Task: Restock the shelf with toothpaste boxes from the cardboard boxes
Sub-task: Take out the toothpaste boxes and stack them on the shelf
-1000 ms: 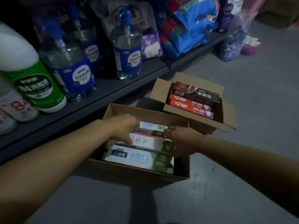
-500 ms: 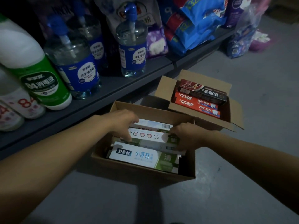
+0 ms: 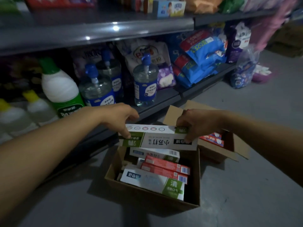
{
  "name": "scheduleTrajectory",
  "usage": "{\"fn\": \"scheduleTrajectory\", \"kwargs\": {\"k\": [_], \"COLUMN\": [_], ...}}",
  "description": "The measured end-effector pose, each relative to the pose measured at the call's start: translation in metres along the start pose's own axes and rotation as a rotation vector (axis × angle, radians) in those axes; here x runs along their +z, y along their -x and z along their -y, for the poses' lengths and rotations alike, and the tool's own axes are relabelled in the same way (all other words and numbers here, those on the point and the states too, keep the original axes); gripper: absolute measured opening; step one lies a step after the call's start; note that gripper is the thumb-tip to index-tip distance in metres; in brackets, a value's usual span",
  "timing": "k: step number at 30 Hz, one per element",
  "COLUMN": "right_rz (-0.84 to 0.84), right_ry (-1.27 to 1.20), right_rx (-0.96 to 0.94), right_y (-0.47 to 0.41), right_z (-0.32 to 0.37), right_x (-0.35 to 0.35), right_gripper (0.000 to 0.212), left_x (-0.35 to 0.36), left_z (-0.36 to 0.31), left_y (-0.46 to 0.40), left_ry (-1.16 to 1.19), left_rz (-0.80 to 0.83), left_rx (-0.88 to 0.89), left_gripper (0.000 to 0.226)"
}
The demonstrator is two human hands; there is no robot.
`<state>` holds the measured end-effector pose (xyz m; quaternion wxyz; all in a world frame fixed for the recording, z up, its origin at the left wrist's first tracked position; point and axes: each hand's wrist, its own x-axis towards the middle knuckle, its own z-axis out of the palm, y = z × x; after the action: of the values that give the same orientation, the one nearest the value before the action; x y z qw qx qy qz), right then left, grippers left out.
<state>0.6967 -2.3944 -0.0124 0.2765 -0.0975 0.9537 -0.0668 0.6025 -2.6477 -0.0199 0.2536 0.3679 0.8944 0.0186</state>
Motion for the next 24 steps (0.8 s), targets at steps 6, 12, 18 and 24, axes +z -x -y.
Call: {"fn": "scheduleTrajectory", "kwargs": {"k": [6, 12, 18, 24], "right_rz": [-0.045, -0.159, -0.238, -0.340], "right_ry": [0.021, 0.111, 0.211, 0.309], "right_rx": [-0.039, -0.098, -0.202, -0.272], "right_y": [0.023, 0.040, 0.050, 0.038], "right_z": [0.024, 0.060, 0.123, 0.186], "right_x": [-0.064, -0.144, -0.228, -0.280], "right_gripper": [0.025, 0.024, 0.021, 0.027], "left_x": [-0.054, -0.110, -0.167, -0.200], "left_z": [0.005, 0.015, 0.019, 0.039], "left_y": [0.041, 0.093, 0.146, 0.183], "left_ry": [0.024, 0.080, 0.089, 0.141], "left_rz": [-0.095, -0.192, -0.364, -0.460], "left_rx": [-0.005, -0.010, -0.042, -0.111], "left_gripper": [0.078, 0.056, 0.043, 0.031]}}
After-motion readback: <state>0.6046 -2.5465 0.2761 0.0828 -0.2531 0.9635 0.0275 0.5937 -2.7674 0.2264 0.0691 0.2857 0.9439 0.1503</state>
